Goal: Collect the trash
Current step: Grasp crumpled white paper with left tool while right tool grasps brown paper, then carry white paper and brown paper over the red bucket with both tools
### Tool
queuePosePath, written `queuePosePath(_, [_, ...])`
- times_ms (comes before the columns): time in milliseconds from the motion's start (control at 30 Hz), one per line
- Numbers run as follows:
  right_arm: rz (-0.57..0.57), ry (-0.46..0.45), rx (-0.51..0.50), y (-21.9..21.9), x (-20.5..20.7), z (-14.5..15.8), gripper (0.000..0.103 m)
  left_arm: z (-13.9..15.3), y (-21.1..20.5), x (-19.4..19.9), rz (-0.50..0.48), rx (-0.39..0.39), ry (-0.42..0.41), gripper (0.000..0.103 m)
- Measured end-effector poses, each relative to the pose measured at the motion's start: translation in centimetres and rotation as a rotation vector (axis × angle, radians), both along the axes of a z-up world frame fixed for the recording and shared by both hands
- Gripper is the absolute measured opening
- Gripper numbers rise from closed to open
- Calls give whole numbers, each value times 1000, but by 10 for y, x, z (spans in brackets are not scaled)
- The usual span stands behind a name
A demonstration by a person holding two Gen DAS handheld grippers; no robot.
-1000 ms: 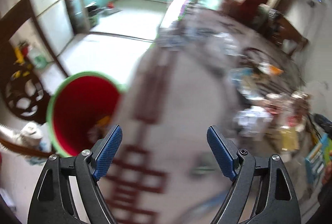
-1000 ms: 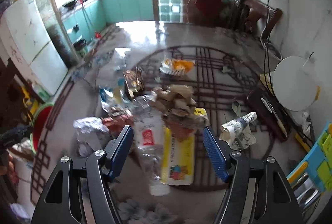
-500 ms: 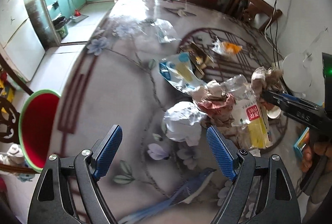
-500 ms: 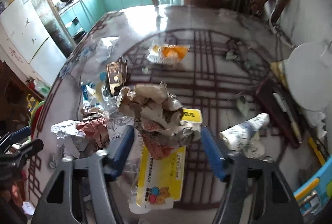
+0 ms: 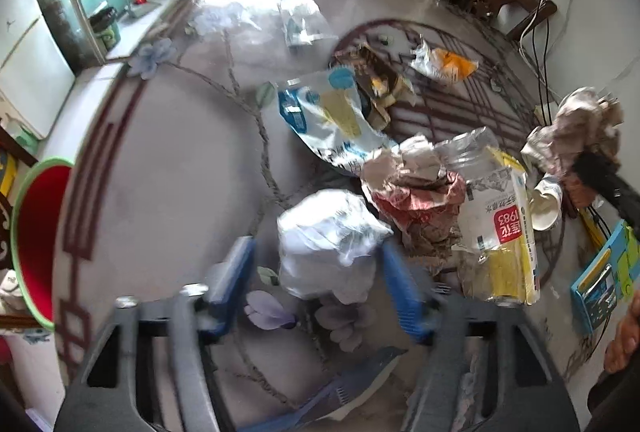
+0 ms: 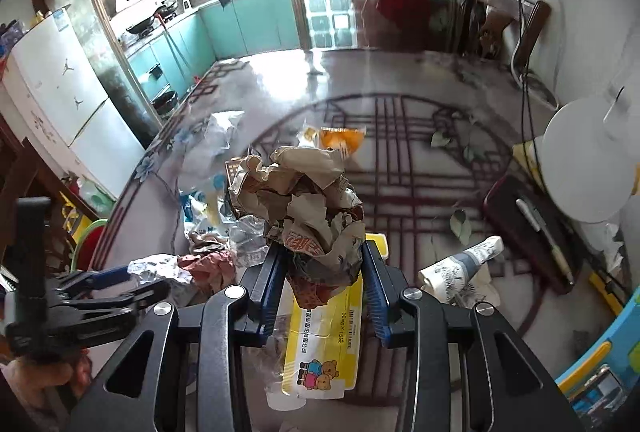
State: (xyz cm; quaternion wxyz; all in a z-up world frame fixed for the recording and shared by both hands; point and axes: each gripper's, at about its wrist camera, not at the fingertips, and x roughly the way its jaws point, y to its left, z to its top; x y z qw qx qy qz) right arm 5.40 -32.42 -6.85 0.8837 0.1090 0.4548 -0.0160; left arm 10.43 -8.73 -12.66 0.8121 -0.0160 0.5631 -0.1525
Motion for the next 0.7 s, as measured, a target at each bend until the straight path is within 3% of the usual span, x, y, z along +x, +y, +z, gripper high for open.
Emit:
queuePosePath(67, [-1, -7, -3, 2, -3, 4, 35, -3, 0, 0, -1, -32, 30, 33])
queuePosePath(167, [1, -14, -9, 4, -6, 9, 35, 4, -2, -6, -22, -9, -4, 24])
queuePosePath(700, [29, -53, 14, 21, -9, 23, 35, 49, 26, -26, -17, 55, -145, 24])
